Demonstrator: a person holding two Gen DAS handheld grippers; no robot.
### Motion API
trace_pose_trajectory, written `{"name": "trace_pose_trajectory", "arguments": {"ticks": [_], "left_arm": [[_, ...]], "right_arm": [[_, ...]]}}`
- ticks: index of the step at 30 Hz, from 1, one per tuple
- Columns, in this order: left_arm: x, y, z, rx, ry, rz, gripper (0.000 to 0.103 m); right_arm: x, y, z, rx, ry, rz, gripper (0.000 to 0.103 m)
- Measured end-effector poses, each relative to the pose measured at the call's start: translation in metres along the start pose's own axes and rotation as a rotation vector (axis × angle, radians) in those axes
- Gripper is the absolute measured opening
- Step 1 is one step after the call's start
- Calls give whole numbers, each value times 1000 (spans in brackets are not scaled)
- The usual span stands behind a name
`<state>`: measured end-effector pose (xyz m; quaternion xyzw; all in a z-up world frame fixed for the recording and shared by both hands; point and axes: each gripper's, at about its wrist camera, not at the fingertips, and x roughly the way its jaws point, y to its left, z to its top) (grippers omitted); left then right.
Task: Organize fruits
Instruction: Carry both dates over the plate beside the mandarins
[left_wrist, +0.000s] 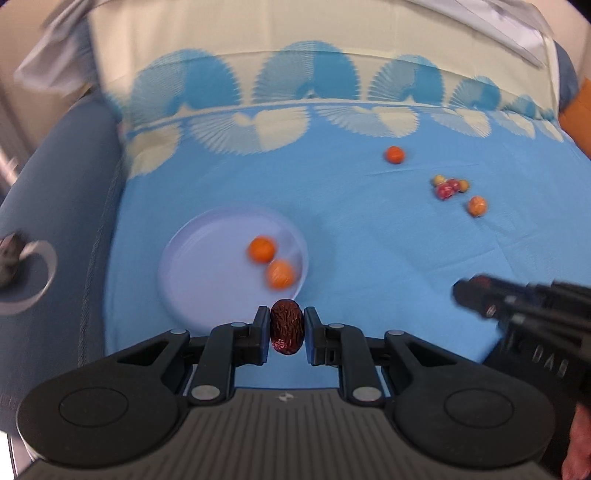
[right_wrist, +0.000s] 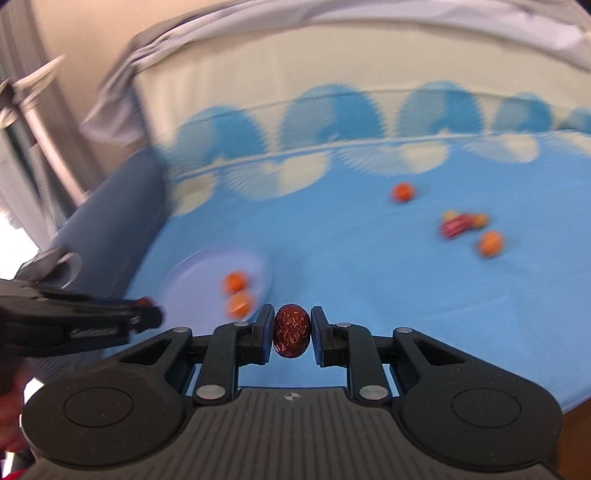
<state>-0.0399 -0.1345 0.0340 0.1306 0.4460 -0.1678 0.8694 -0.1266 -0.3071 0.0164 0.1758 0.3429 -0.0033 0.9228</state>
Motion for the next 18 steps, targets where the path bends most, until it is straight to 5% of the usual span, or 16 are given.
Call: {"name": "trace_pose_trajectory", "arguments": {"ticks": [10, 18], "left_arm": [[-48, 57, -69, -111, -27, 35, 21], [-59, 77, -86, -166, -47, 12, 21]], "right_arm": [[-27, 88, -32, -157, 70, 52, 22], [-38, 109, -47, -223, 63, 25, 22]]}}
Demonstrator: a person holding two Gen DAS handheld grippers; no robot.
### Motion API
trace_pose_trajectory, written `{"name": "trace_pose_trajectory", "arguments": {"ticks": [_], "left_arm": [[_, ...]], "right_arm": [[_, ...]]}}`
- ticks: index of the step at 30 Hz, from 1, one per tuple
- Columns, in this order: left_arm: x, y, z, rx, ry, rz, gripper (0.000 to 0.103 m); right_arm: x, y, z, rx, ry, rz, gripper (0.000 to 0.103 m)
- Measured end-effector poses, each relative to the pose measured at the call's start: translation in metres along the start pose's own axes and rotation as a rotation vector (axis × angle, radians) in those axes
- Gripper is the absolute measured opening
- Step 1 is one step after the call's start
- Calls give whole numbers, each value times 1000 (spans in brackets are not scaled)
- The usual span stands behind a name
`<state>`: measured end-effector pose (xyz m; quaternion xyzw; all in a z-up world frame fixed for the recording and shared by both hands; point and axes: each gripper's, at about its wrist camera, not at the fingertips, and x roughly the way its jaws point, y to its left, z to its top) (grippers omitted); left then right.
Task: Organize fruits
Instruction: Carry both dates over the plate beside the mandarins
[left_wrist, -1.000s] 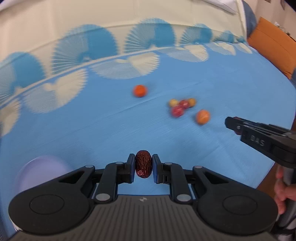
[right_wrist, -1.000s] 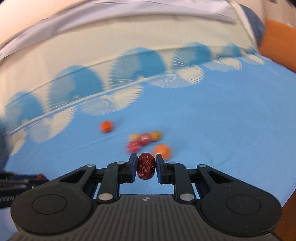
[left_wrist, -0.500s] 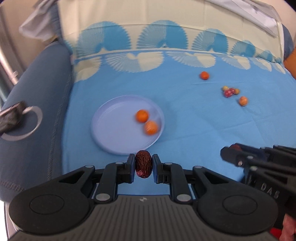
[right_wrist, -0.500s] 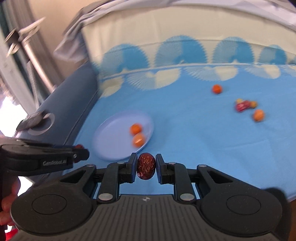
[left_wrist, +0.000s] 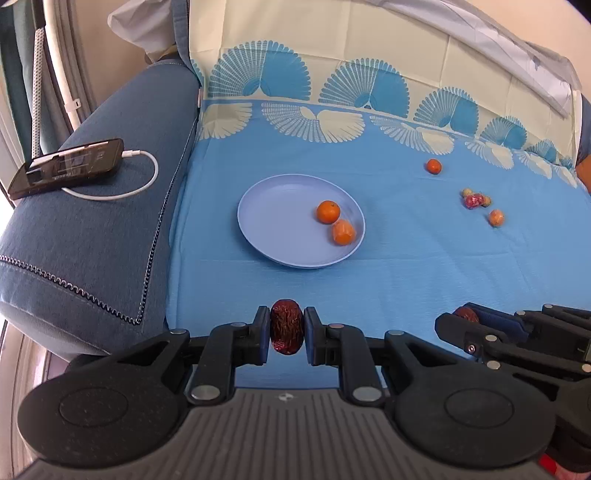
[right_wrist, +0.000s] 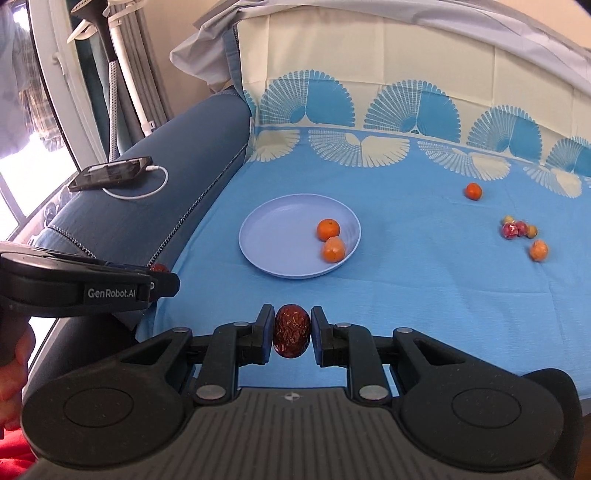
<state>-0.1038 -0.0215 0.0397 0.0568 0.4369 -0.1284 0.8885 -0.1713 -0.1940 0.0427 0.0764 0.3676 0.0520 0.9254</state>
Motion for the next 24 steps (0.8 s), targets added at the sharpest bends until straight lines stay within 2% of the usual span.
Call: {"name": "trace_pose_trajectory", "arguments": {"ticks": [8, 24], "left_arm": [[-1, 2, 0, -9, -11, -19, 21], [9, 11, 0, -30, 3, -16, 21]], "right_arm": [[-2, 1, -1, -15, -2, -30, 22], [6, 6, -2, -29, 21, -34, 22]]}}
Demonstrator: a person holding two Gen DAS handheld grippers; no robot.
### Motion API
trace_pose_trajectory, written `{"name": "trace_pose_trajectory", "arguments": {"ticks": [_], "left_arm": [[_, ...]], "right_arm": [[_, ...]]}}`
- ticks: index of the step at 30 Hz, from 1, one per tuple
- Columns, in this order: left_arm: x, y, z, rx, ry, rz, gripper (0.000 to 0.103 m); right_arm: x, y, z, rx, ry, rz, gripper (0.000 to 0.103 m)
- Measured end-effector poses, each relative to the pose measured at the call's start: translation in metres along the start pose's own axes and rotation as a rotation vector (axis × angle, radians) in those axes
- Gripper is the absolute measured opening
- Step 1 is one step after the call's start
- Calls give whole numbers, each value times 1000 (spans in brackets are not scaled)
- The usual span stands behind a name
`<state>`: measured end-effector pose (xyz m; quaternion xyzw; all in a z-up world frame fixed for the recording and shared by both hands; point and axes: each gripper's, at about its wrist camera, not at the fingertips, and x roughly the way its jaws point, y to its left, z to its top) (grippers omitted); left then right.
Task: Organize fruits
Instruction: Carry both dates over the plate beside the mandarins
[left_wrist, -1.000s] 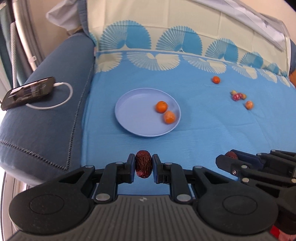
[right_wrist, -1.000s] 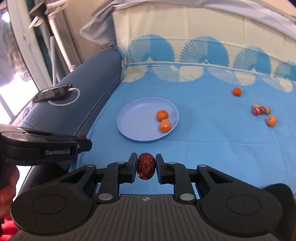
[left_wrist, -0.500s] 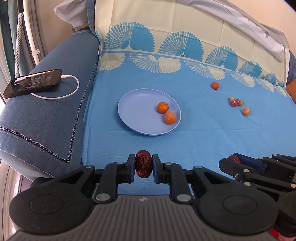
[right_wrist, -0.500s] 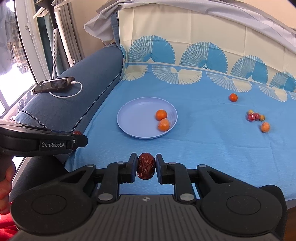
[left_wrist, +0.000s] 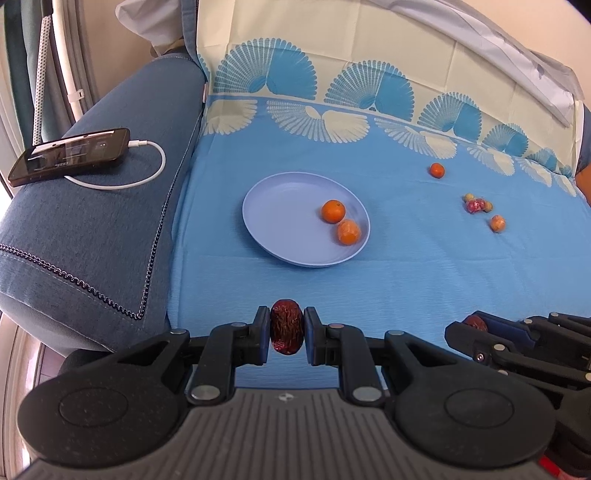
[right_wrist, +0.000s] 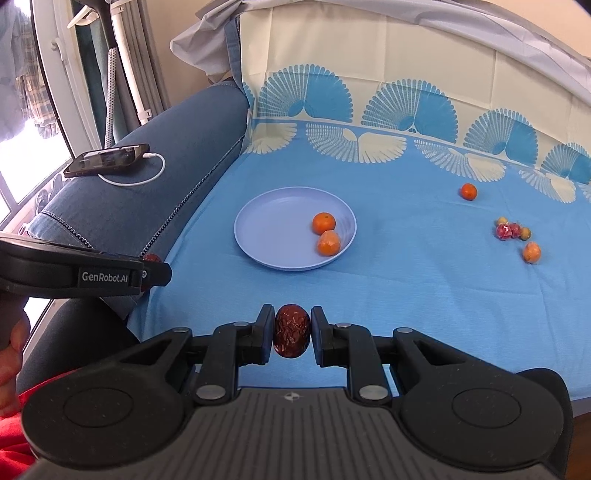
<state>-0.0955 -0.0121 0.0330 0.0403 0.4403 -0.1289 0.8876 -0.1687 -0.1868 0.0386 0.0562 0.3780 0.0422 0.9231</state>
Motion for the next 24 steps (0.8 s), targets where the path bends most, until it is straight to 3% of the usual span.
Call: {"name": "trace_pose_trajectory", "arguments": {"ticks": [12, 24], "left_arm": [[15, 15, 25, -14, -1, 9, 21], [62, 15, 83, 16, -5, 27, 21]], "right_arm": [[22, -4, 17, 5, 8, -18, 22], [86, -7, 61, -4, 15, -22, 22]]}}
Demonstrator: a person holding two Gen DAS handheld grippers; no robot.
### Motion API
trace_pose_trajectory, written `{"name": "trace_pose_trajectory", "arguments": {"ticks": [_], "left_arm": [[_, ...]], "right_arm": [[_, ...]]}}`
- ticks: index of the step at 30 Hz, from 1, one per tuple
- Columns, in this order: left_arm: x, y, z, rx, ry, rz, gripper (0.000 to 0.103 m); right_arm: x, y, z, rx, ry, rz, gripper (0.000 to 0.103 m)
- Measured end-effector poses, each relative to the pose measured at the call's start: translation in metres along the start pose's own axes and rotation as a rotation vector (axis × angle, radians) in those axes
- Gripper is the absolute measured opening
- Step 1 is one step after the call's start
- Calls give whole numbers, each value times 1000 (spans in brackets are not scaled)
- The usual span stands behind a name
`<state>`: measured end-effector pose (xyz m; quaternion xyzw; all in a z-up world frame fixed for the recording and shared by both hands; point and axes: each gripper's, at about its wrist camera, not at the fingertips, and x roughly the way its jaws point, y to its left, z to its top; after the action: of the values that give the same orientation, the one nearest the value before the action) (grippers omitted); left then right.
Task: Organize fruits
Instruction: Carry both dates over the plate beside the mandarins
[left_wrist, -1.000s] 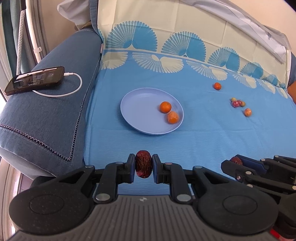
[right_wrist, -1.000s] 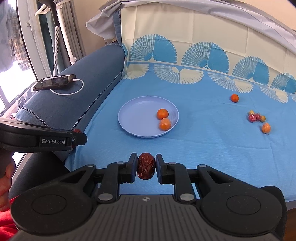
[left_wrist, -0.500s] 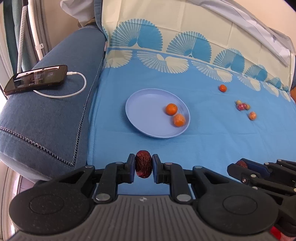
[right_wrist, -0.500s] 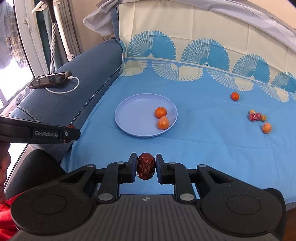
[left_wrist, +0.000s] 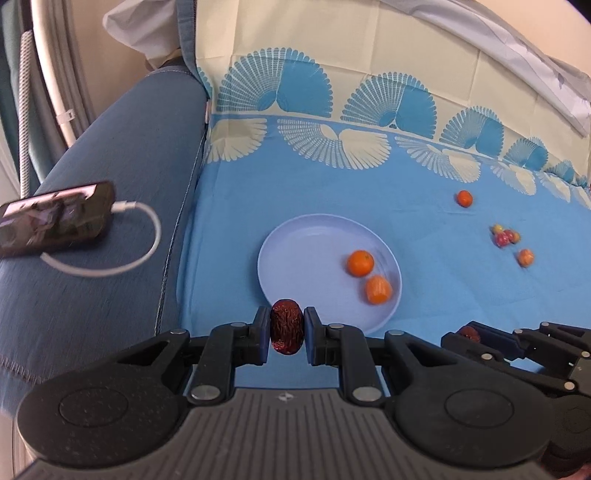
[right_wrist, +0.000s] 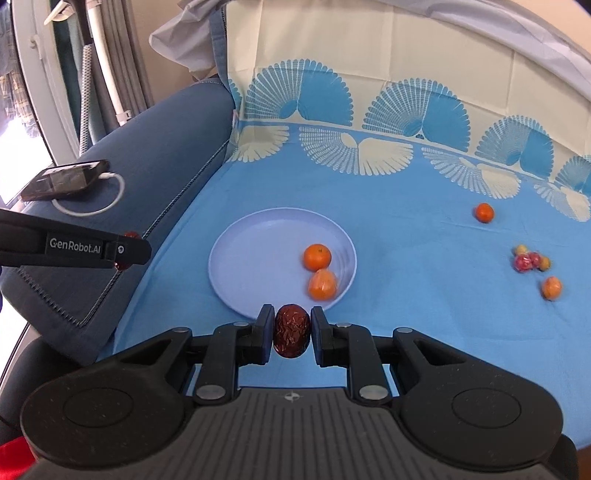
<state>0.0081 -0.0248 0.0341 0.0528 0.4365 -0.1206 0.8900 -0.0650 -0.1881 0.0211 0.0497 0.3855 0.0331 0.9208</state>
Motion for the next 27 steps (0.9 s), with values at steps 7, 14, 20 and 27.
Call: {"name": "trace_pose_trajectory", "arguments": {"ticks": [7, 14, 20, 27], "left_arm": [[56, -5, 22, 25, 57, -3, 21], [113, -10, 31, 61, 125, 6, 21], [151, -11, 33, 74, 165, 10, 21], [181, -17, 37, 104, 183, 28, 21]], "right_arm": [[52, -9, 17, 10, 33, 5, 22], [102, -18, 23, 14, 71, 13, 22], [132, -22, 23, 17, 100, 19, 22], [154, -25, 25, -4, 104, 18, 22]]}}
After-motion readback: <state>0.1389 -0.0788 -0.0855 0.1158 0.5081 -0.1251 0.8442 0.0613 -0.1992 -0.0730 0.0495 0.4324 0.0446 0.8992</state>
